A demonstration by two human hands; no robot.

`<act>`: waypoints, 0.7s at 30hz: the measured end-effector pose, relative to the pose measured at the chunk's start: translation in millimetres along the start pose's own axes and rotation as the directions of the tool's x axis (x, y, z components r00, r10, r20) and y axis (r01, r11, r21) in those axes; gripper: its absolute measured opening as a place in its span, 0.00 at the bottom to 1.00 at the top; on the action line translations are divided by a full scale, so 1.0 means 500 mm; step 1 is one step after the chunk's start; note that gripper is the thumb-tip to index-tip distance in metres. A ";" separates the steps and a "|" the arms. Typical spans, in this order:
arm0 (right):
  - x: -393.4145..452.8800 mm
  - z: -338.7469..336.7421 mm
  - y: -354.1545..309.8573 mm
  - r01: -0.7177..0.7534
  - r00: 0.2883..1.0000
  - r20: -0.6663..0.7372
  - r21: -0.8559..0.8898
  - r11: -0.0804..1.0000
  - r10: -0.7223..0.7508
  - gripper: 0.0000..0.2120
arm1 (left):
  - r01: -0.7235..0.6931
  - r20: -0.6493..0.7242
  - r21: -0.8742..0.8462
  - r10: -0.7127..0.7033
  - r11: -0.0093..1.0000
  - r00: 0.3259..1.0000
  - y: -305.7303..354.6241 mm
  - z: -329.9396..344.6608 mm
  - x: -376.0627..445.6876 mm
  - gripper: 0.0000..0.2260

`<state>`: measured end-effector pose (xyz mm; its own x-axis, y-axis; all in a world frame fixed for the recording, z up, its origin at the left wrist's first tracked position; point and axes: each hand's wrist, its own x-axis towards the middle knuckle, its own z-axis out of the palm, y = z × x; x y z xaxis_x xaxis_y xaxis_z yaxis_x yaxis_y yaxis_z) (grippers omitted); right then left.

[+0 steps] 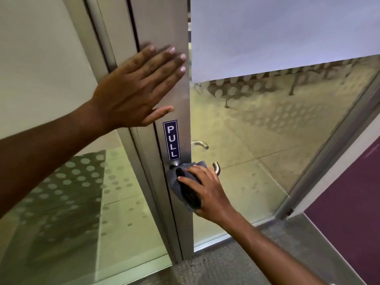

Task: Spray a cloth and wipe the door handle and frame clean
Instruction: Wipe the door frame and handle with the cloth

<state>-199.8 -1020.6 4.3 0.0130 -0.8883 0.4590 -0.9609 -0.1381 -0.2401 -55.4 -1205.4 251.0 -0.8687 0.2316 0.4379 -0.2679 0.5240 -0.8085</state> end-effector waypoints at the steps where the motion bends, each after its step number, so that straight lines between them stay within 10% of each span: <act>1: -0.001 -0.005 0.015 0.021 1.000 0.002 -0.001 1.000 -0.021 0.40 | 0.002 0.000 0.009 -0.002 1.000 1.000 -0.001 0.001 0.001 0.35; 14: -0.035 -0.021 0.152 0.115 0.985 -0.134 0.047 0.992 -0.108 0.25 | 0.020 0.043 0.088 -0.024 0.996 0.999 0.004 -0.006 0.005 0.35; 21: -0.051 -0.010 0.116 -0.069 0.958 -0.253 0.246 0.967 0.133 0.24 | 0.030 0.065 0.120 -0.038 0.992 0.997 0.006 -0.006 0.005 0.34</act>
<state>-257.2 -1003.7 -17.1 -0.1850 -0.7587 0.6246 -0.8617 -0.1804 -0.4743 -57.4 -1200.9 251.0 -0.8832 0.1577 0.4416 -0.3417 0.4287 -0.8363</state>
